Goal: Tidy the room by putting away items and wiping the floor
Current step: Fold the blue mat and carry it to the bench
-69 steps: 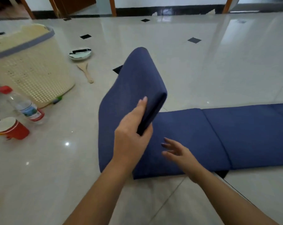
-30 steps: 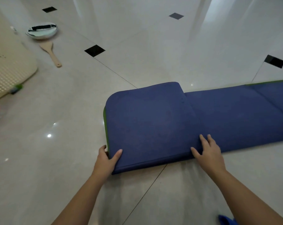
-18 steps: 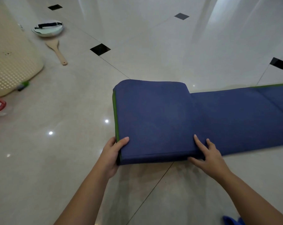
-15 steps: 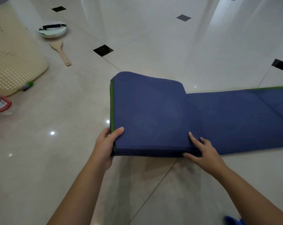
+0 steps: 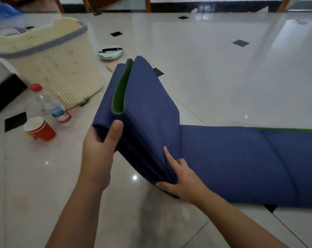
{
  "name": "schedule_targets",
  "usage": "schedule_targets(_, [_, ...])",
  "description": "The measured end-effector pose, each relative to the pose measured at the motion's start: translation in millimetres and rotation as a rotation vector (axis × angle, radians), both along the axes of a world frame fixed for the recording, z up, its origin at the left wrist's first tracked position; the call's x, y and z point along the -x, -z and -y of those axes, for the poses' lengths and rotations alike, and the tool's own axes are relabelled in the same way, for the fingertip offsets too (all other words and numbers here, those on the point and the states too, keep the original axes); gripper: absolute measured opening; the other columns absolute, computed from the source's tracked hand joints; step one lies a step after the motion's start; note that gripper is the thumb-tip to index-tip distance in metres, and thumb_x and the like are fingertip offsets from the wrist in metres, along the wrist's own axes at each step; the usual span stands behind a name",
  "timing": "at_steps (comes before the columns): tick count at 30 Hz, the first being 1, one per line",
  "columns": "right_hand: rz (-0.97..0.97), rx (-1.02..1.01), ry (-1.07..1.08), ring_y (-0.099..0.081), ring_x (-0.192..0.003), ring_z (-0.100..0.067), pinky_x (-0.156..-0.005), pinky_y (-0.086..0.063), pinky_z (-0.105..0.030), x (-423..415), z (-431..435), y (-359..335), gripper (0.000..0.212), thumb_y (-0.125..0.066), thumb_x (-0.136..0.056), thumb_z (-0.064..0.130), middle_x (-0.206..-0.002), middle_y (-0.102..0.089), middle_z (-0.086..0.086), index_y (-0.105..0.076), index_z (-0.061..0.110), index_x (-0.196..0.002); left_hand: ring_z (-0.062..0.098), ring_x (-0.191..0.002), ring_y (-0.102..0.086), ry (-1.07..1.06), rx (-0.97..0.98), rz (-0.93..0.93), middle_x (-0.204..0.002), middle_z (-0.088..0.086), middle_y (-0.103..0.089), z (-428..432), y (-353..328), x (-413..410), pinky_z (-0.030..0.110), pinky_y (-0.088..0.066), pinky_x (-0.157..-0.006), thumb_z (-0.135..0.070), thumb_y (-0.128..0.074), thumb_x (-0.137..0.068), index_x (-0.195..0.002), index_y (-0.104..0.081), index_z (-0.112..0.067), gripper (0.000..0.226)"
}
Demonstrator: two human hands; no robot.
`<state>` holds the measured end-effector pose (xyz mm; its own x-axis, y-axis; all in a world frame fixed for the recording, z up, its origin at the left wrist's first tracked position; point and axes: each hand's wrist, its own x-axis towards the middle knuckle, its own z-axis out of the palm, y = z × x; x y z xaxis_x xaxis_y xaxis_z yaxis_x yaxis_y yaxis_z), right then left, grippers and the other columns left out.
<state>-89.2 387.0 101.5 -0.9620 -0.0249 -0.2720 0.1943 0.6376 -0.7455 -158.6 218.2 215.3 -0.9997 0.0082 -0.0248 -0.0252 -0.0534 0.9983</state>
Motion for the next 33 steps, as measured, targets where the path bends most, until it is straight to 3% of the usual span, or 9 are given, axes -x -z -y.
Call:
schedule_targets(3, [0.004, 0.010, 0.027, -0.046, -0.092, -0.007, -0.079, -0.036, -0.014, -5, -8, 3, 0.094, -0.061, -0.080, 0.050, -0.112, -0.034, 0.007, 0.021, 0.061, -0.124, -0.012, -0.100, -0.057, 0.074, 0.227, -0.040, -0.111, -0.024, -0.058, -21, 22, -9, 0.017, -0.048, -0.086, -0.046, -0.090, -0.040, -0.119, -0.045, -0.035, 0.091])
schedule_targets(5, [0.013, 0.011, 0.042, -0.047, -0.096, -0.007, -0.082, -0.040, -0.015, -11, -12, 6, 0.096, -0.062, -0.080, 0.048, -0.113, -0.036, 0.006, 0.021, 0.056, -0.128, -0.002, -0.106, -0.055, 0.075, 0.315, 0.015, -0.122, -0.015, -0.054, -40, 34, -17, 0.020, -0.044, -0.090, -0.032, -0.091, -0.049, -0.133, -0.036, -0.025, 0.100])
schedule_targets(9, [0.007, 0.060, 0.101, -0.047, -0.107, -0.010, -0.094, -0.042, -0.022, -19, -21, 10, 0.096, -0.064, -0.081, 0.042, -0.118, -0.039, 0.005, 0.018, 0.055, -0.129, 0.004, -0.094, -0.052, 0.072, 0.426, 0.069, -0.108, -0.017, -0.052, -61, 39, -28, 0.015, -0.042, -0.075, -0.035, -0.083, -0.060, -0.140, -0.025, -0.030, 0.098])
schedule_targets(12, [-0.007, 0.073, 0.099, -0.044, -0.116, -0.008, -0.096, -0.038, -0.018, -24, -26, 9, 0.095, -0.065, -0.080, 0.041, -0.130, -0.038, 0.008, 0.016, 0.058, -0.128, -0.001, -0.079, -0.057, 0.084, 0.449, 0.040, -0.088, -0.023, -0.056, -67, 36, -32, 0.007, -0.046, -0.062, -0.026, -0.075, -0.069, -0.128, -0.041, -0.028, 0.068])
schedule_targets(14, [-0.012, 0.047, 0.059, -0.034, -0.131, -0.007, -0.104, -0.032, -0.020, -29, -28, 9, 0.097, -0.065, -0.080, 0.042, -0.146, -0.026, 0.013, 0.017, 0.057, -0.128, 0.003, -0.079, -0.061, 0.008, 0.328, 0.010, -0.082, -0.022, -0.059, -65, 29, -26, 0.005, -0.050, -0.060, -0.012, -0.068, -0.073, -0.100, -0.055, -0.029, 0.035])
schedule_targets(18, [-0.127, -0.042, 0.098, -0.011, -0.135, 0.004, -0.109, -0.024, -0.020, -39, -42, 5, 0.101, -0.070, -0.077, 0.036, -0.146, 0.017, 0.032, 0.014, 0.050, -0.132, 0.019, -0.078, -0.060, -0.196, -0.098, 0.087, -0.082, -0.009, -0.061, -55, 0, -5, 0.042, -0.057, -0.072, -0.004, -0.054, -0.083, -0.080, -0.054, -0.028, 0.025])
schedule_targets(23, [-0.406, -0.121, 0.325, -0.020, -0.127, 0.012, -0.090, -0.045, -0.023, -34, -63, -32, 0.093, -0.071, -0.078, 0.021, -0.149, 0.001, 0.027, -0.002, 0.055, -0.130, 0.016, -0.068, -0.065, -0.156, -0.546, 0.150, -0.087, 0.001, -0.061, -46, -25, 8, 0.036, -0.059, -0.058, -0.011, -0.045, -0.087, -0.093, -0.053, -0.018, 0.012])
schedule_targets(28, [-0.391, -0.015, 0.299, 0.000, -0.112, 0.040, -0.097, -0.028, -0.014, -35, -48, -50, 0.102, -0.075, -0.070, 0.040, -0.152, 0.006, 0.027, 0.004, 0.055, -0.132, 0.013, -0.063, -0.070, -0.081, -0.770, 0.215, -0.072, -0.003, -0.071, -48, -43, 8, 0.030, -0.058, -0.058, -0.018, -0.045, -0.087, -0.093, -0.057, -0.014, 0.014])
schedule_targets(33, [-0.217, -0.084, 0.283, -0.026, -0.131, 0.005, -0.099, -0.038, -0.022, -41, -30, -53, 0.117, -0.077, -0.066, 0.040, -0.155, 0.009, 0.022, 0.014, 0.045, -0.140, 0.016, -0.069, -0.071, -0.110, -0.697, 0.210, -0.086, 0.003, -0.070, -60, -54, -2, 0.033, -0.059, -0.063, -0.019, -0.052, -0.086, -0.095, -0.057, -0.015, 0.011])
